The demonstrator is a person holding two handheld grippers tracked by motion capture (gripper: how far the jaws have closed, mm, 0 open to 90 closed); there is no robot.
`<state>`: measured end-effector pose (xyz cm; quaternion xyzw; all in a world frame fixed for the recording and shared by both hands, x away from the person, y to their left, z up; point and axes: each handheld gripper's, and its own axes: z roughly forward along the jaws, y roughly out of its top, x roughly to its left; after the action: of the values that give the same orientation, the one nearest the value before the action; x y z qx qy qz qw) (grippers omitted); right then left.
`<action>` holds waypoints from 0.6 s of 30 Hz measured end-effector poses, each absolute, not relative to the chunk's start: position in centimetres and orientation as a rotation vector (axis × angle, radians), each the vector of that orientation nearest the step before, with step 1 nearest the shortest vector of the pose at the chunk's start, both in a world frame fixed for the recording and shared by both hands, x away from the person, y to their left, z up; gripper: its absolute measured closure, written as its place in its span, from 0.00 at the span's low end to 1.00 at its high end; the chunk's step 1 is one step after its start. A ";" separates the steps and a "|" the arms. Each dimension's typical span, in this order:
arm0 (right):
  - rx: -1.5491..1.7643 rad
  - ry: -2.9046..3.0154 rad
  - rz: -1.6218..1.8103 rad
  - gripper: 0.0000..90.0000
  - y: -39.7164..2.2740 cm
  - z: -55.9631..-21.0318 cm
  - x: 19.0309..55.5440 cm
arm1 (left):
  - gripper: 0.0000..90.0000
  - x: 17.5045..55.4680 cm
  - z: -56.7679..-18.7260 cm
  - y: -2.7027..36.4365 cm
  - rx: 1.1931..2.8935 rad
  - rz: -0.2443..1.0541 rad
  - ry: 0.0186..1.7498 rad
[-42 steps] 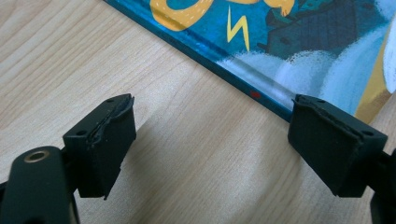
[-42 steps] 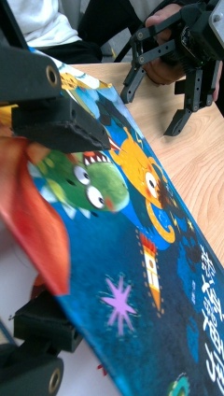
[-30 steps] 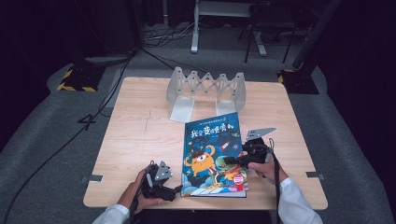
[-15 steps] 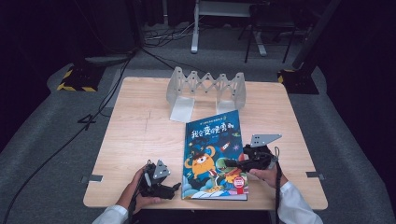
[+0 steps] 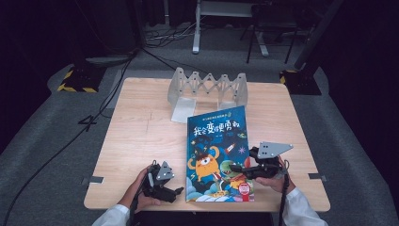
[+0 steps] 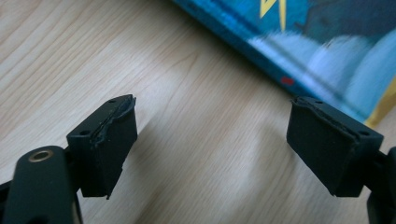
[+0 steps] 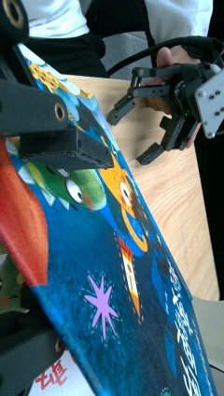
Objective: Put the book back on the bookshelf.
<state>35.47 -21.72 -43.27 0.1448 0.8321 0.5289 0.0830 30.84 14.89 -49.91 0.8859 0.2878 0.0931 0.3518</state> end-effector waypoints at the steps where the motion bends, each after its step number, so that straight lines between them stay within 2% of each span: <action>1: 0.425 2.476 1.571 0.50 -21.7 -43.2 35.3 | 0.19 31.0 -49.9 14.9 2.288 0.240 0.742; 18: 0.339 2.332 1.527 0.50 -21.9 -42.5 34.7 | 0.19 34.3 -48.3 13.0 2.162 0.132 0.716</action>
<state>34.70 -21.95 -42.51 0.1192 0.8190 0.5362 0.1661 34.25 12.98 -48.30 0.8614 0.2851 0.0526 0.4171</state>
